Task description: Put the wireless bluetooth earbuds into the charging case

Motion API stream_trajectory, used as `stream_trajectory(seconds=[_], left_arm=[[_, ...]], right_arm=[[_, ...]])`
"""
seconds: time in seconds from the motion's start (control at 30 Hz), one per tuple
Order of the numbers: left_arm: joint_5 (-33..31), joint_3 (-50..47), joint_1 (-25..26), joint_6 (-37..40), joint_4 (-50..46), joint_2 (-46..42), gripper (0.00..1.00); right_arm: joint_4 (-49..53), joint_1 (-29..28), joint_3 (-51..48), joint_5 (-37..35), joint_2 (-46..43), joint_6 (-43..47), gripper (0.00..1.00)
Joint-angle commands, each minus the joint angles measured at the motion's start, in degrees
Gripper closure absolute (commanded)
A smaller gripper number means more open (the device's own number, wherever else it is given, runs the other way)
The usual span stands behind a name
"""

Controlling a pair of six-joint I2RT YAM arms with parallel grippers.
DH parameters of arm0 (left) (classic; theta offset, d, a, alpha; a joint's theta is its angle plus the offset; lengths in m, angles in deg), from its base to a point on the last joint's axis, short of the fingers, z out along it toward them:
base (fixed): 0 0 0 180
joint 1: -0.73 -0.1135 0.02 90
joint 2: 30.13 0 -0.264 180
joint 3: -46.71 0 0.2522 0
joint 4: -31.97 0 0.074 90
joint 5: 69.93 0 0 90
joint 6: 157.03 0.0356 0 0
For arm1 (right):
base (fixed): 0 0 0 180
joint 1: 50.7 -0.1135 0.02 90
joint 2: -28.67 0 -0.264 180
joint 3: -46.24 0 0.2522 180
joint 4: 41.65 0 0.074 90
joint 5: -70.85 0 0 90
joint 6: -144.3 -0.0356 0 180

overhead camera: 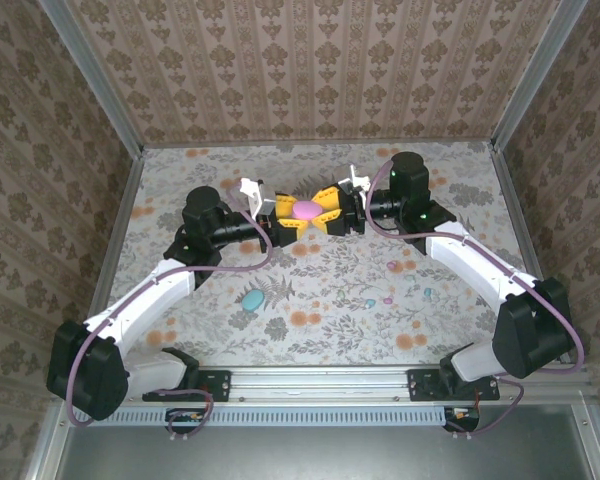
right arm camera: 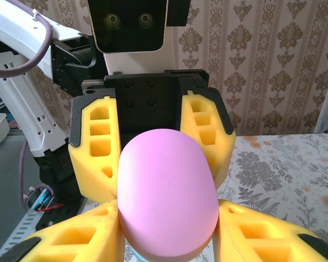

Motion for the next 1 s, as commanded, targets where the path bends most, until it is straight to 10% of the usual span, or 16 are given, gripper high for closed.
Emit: stream_trajectory(seconds=[0.0,0.97], left_arm=[[0.6,2.4,0.7,0.8,-0.1,0.3,0.57],[0.2,2.7,1.2,2.8,-2.0,-0.5,0.50]], right_arm=[[-2.0,-0.4,-0.5,-0.6,-1.3,0.4,0.58],[-4.7,-0.1,-0.3,0.1,-0.8,-4.2,0.58]])
